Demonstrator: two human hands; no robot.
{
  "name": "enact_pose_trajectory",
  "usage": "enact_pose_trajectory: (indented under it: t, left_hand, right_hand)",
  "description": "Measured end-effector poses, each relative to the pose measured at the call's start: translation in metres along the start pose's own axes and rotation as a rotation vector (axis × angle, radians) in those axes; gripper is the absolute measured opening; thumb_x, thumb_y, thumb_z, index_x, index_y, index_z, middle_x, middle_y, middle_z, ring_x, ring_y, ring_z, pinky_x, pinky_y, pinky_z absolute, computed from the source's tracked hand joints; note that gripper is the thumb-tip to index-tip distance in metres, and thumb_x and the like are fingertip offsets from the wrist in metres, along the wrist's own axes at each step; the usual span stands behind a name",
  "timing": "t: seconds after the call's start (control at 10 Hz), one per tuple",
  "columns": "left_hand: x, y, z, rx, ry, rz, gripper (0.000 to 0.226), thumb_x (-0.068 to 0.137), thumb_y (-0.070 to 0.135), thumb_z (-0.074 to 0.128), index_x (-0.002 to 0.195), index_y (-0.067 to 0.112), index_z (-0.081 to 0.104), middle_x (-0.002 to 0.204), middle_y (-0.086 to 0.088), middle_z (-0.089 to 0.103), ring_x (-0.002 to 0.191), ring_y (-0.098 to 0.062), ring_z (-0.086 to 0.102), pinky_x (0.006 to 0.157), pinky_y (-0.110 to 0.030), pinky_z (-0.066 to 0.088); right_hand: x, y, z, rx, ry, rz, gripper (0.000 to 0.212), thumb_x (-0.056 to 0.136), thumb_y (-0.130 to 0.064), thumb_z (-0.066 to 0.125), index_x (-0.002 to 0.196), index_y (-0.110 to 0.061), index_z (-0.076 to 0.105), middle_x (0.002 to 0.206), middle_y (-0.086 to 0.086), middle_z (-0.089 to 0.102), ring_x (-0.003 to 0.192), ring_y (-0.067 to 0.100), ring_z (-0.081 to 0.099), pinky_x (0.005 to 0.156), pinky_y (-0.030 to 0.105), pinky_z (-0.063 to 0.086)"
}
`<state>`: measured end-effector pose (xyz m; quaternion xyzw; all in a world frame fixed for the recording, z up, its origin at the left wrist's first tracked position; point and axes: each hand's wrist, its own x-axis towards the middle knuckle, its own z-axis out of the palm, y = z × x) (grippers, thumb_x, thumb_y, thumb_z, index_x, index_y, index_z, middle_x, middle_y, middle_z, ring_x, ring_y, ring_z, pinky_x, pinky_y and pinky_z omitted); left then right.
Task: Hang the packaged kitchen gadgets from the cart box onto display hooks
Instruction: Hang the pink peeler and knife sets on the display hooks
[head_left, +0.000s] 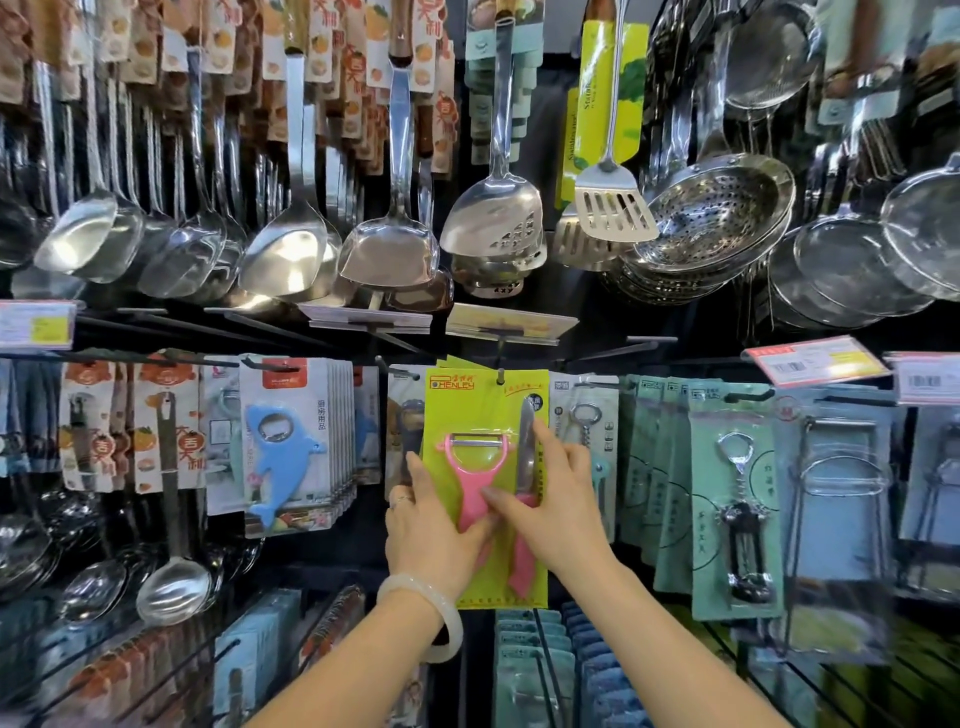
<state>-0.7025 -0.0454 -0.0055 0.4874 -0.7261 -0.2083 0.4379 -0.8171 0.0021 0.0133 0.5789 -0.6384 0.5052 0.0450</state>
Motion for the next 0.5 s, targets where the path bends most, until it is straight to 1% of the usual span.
enact_pose_trajectory:
  t: [0.1,0.2,0.3,0.4,0.5]
  left_hand:
    - [0.0,-0.001,-0.003,0.074,-0.003,0.011,0.108,0.077,0.056,0.062,0.148,0.015,-0.01,0.141,-0.016,0.026,0.128,-0.031,0.032,0.1,-0.038,0.036]
    - [-0.001,-0.003,-0.005,0.115,-0.024,0.031,0.108,0.078,0.058,0.059,0.148,0.013,-0.01,0.143,-0.016,0.023,0.13,-0.031,0.03,0.102,-0.037,0.034]
    - [-0.003,-0.005,-0.011,0.106,-0.027,0.048,0.11,0.076,0.062,0.059,0.148,0.014,-0.01,0.147,-0.015,0.02,0.133,-0.031,0.026,0.105,-0.038,0.031]
    - [-0.002,-0.006,-0.013,0.117,-0.023,0.08,0.112,0.076,0.061,0.059,0.147,0.009,-0.01,0.152,-0.016,0.014,0.139,-0.032,0.02,0.11,-0.038,0.026]
    - [0.0,-0.009,-0.014,0.171,-0.011,0.126,0.116,0.076,0.064,0.056,0.145,0.003,-0.014,0.156,-0.015,0.003,0.145,-0.028,0.007,0.116,-0.037,0.015]
  right_hand:
    - [-0.005,-0.004,-0.002,-0.051,-0.008,0.023,0.087,0.079,-0.041,0.069,0.148,-0.028,0.016,0.125,-0.002,0.027,0.085,0.0,0.044,0.083,0.018,0.036]
    - [-0.018,-0.006,-0.008,-0.102,-0.026,0.042,0.086,0.081,-0.043,0.066,0.148,-0.028,0.015,0.137,-0.001,0.023,0.111,0.007,0.039,0.096,0.021,0.035]
    - [-0.044,-0.008,-0.016,-0.133,-0.04,0.083,0.084,0.082,-0.045,0.064,0.148,-0.027,0.015,0.142,-0.004,0.018,0.131,0.011,0.031,0.106,0.024,0.029]
    - [-0.079,-0.001,-0.028,-0.147,-0.079,0.137,0.075,0.082,-0.044,0.064,0.144,-0.028,0.024,0.137,-0.009,0.02,0.131,0.007,0.027,0.105,0.017,0.027]
    - [-0.115,-0.003,-0.041,-0.116,-0.186,0.224,0.06,0.082,-0.042,0.066,0.131,-0.035,0.033,0.124,-0.013,0.027,0.114,-0.004,0.036,0.087,0.001,0.027]
